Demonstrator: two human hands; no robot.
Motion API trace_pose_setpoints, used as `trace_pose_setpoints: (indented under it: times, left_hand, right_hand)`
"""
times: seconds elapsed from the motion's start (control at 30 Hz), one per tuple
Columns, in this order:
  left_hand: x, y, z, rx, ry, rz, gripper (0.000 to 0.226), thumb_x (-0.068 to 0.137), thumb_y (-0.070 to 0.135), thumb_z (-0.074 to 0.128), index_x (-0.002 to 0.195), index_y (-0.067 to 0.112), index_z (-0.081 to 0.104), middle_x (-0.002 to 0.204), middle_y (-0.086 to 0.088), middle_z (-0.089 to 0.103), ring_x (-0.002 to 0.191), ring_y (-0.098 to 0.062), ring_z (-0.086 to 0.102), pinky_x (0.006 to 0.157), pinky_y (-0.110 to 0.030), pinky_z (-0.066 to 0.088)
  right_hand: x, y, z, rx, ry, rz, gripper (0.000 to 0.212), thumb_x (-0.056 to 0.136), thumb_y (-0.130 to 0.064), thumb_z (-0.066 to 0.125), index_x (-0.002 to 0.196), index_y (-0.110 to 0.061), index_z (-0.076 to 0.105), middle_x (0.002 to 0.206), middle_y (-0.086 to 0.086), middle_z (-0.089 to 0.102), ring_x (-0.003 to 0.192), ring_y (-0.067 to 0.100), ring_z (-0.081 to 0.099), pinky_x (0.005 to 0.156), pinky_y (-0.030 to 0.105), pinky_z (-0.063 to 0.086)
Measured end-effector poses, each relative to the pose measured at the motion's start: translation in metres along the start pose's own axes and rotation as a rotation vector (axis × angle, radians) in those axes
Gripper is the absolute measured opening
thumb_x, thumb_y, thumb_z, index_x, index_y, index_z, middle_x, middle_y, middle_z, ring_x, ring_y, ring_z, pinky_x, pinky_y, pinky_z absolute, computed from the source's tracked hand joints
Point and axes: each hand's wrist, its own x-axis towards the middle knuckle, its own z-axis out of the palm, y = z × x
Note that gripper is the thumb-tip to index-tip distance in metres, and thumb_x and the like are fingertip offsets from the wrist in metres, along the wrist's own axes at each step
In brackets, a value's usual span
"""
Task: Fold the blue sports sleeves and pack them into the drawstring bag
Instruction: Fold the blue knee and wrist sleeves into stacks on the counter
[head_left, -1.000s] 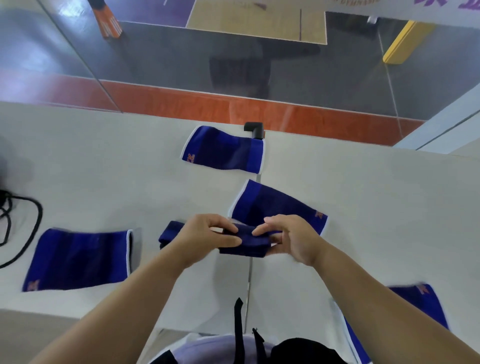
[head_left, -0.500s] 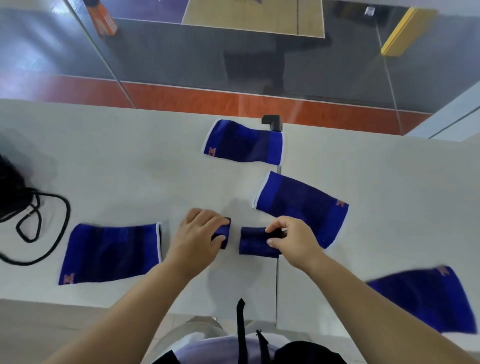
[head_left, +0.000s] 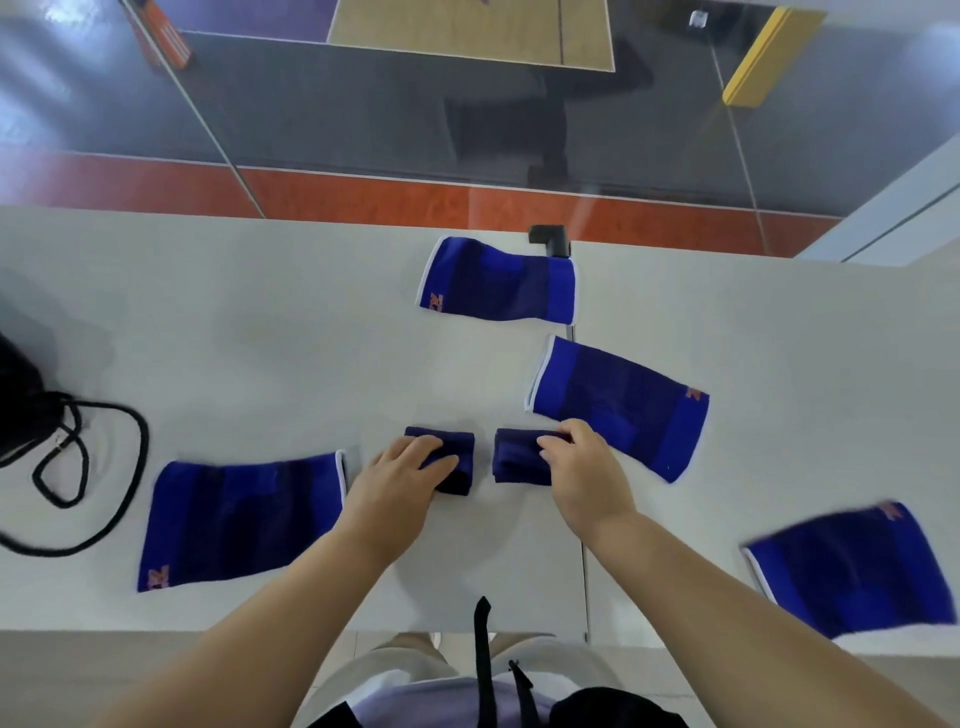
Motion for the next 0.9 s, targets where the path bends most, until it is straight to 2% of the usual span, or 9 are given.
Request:
trace_pose_setpoints:
  times: [0.13,0.23,0.33,0.43,0.5,0.6,0.67,0.8,0.9]
  left_hand:
    - [-0.003,-0.012,-0.003,-0.003,0.007,-0.075,0.052,0.048,0.001,0.089,0.095,0.016,0.076,0.102,-0.005,0.072,0.089,-0.027,0.071,0.059,-0.039,0.058]
    - [-0.004,-0.025,0.0,-0.052,0.0,-0.123,0.048,0.058,-0.004,0.084,0.101,0.013,0.074,0.109,-0.008,0.07,0.097,-0.031,0.069,0.066,-0.052,0.059]
    - [-0.005,-0.031,-0.001,-0.058,0.028,-0.098,0.044,0.061,-0.002,0.083,0.102,0.013,0.074,0.109,-0.008,0.071,0.094,-0.031,0.07,0.066,-0.043,0.059]
    - [-0.003,-0.032,-0.003,-0.086,0.032,-0.098,0.041,0.066,-0.001,0.08,0.104,0.012,0.073,0.111,-0.008,0.07,0.096,-0.032,0.069,0.07,-0.039,0.058]
    - [-0.002,-0.033,-0.005,-0.121,0.006,-0.098,0.039,0.078,0.002,0.069,0.116,0.012,0.068,0.125,-0.008,0.064,0.11,-0.032,0.062,0.085,-0.043,0.056]
    - [-0.004,-0.034,-0.015,-0.227,-0.024,-0.13,0.04,0.089,0.011,0.056,0.129,0.013,0.058,0.142,-0.005,0.049,0.129,-0.028,0.047,0.103,-0.04,0.043]
    - [-0.01,-0.036,-0.023,-0.279,0.027,-0.138,0.035,0.089,0.014,0.06,0.124,0.013,0.062,0.139,-0.006,0.051,0.126,-0.029,0.049,0.099,-0.039,0.046]
    - [-0.029,-0.048,-0.034,-0.296,0.128,-0.148,0.024,0.084,0.013,0.067,0.108,0.011,0.069,0.118,-0.006,0.063,0.104,-0.029,0.061,0.081,-0.04,0.056]
    - [-0.051,-0.066,-0.039,-0.308,0.163,-0.233,0.022,0.087,0.009,0.063,0.109,0.012,0.069,0.11,-0.002,0.065,0.101,-0.024,0.06,0.085,-0.037,0.054]
  right_hand:
    - [0.002,-0.014,0.001,-0.075,-0.084,-0.142,0.027,0.096,-0.016,0.048,0.102,0.002,0.067,0.117,0.016,0.06,0.104,0.035,0.055,0.085,0.045,0.05]
    - [0.0,-0.022,0.009,-0.145,-0.09,-0.174,0.021,0.086,-0.017,0.055,0.088,-0.002,0.07,0.095,0.015,0.066,0.086,0.035,0.064,0.065,0.045,0.057]
    - [0.003,-0.031,0.016,-0.159,-0.065,-0.157,0.009,0.084,-0.012,0.064,0.085,-0.004,0.068,0.092,0.014,0.065,0.084,0.033,0.064,0.062,0.041,0.056]
    - [0.007,-0.04,0.014,-0.168,-0.099,-0.149,0.019,0.094,-0.016,0.054,0.098,-0.003,0.066,0.107,0.016,0.061,0.099,0.035,0.057,0.078,0.044,0.052]
    - [0.011,-0.042,0.007,-0.18,-0.177,-0.117,0.031,0.1,-0.024,0.04,0.112,-0.007,0.062,0.12,0.011,0.054,0.113,0.03,0.048,0.093,0.043,0.045]
    - [0.018,-0.046,-0.009,-0.176,-0.245,-0.08,0.035,0.1,-0.031,0.037,0.123,-0.016,0.059,0.127,0.002,0.051,0.117,0.024,0.044,0.1,0.039,0.04]
    - [0.021,-0.052,-0.022,-0.157,-0.247,-0.078,0.035,0.098,-0.032,0.04,0.124,-0.018,0.059,0.126,0.0,0.054,0.114,0.022,0.047,0.097,0.039,0.043]
    - [0.025,-0.073,-0.043,-0.098,-0.26,-0.153,0.03,0.097,-0.034,0.045,0.116,-0.018,0.063,0.115,-0.002,0.06,0.103,0.019,0.055,0.085,0.036,0.049]
    - [0.025,-0.093,-0.048,-0.057,-0.331,-0.235,0.027,0.097,-0.035,0.046,0.111,-0.02,0.064,0.108,-0.004,0.061,0.097,0.017,0.057,0.083,0.033,0.05]
